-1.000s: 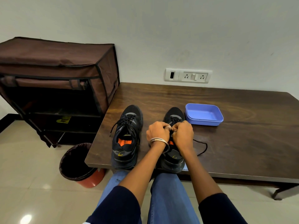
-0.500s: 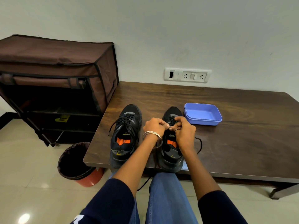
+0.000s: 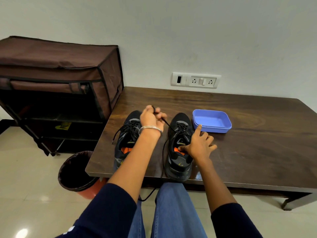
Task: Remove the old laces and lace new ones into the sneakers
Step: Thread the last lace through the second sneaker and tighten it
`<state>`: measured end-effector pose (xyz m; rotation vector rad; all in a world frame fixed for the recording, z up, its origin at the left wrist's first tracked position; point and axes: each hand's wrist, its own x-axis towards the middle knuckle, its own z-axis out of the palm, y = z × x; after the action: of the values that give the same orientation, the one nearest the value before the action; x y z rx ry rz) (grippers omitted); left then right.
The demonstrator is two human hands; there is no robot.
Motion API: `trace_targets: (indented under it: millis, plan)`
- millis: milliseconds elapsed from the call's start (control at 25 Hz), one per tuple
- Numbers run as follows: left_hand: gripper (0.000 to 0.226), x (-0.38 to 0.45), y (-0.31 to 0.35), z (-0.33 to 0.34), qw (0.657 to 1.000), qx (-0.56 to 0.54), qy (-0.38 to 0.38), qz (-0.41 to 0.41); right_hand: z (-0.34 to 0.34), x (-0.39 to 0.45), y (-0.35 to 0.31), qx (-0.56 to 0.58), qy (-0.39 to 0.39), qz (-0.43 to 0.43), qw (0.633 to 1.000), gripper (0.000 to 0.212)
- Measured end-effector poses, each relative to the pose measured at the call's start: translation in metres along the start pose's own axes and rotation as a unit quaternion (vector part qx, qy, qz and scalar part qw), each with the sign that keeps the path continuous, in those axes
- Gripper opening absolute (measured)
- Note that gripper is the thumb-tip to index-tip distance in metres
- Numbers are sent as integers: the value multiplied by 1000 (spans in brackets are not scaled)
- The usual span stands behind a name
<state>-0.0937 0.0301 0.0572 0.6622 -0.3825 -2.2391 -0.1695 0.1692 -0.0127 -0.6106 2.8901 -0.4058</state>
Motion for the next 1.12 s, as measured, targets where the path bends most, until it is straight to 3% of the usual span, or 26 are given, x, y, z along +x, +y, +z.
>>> trace_targets:
  millis: [80, 120, 160, 200, 240, 280, 320, 360, 400, 600, 640, 680, 760, 800, 840, 920, 1000, 1080, 1120]
  plan:
    - [26, -4, 22, 8, 999, -12, -53, -2, 1, 3, 0, -2, -9, 2, 1000, 138]
    - [23, -5, 28, 9, 995, 71, -70, 15, 2, 5, 1, 12, -24, 3, 1000, 141]
    - [18, -6, 29, 6, 970, 221, -85, 52, 3, 8, 2, 38, -44, 0, 998, 142]
    - [14, -5, 25, 1, 895, 422, -102, 101, 4, 12, 3, 71, -63, -6, 995, 142]
    - [13, -2, 17, -7, 772, 608, -117, 146, 5, 14, 2, 100, -76, -13, 992, 141]
    - [15, 0, 7, -16, 644, 734, -144, 160, 6, 15, 2, 116, -80, -18, 990, 138]
    - [20, 2, -4, -24, 556, 802, -168, 140, 6, 15, 2, 122, -78, -21, 989, 132]
    - [24, 4, -14, -31, 516, 829, -182, 115, 6, 15, 2, 126, -76, -22, 989, 126]
    - [25, 5, -22, -37, 511, 834, -181, 103, 5, 15, 2, 131, -78, -24, 988, 121]
    - [9, 13, -24, -43, 585, 790, -112, 149, 2, 16, 3, 145, -84, -31, 985, 126]
    - [10, 10, -20, -40, 631, 753, -107, 151, 1, 16, 3, 140, -87, -36, 986, 128]
    - [12, 7, -15, -35, 714, 678, -102, 139, 1, 16, 2, 135, -92, -37, 986, 130]
    - [20, 2, -3, -22, 905, 410, -93, 67, 0, 16, 0, 134, -98, -37, 985, 131]
    - [23, -2, 4, -15, 960, 262, -95, 28, 0, 16, -1, 134, -100, -37, 985, 131]
    - [24, -4, 10, -10, 983, 154, -98, 6, -1, 15, -2, 133, -102, -34, 985, 131]
    - [25, -11, 17, -1, 991, 76, -111, -5, -3, 12, -5, 122, -107, -31, 986, 128]
    - [27, -20, 20, 5, 980, 129, -147, -28, -6, 11, -6, 112, -110, -35, 987, 127]
    - [37, -25, 19, 5, 930, 333, -150, -51, -6, 11, -6, 102, -110, -41, 988, 125]
    - [42, -20, 17, -1, 870, 474, -126, -51, -6, 11, -6, 93, -109, -45, 989, 123]
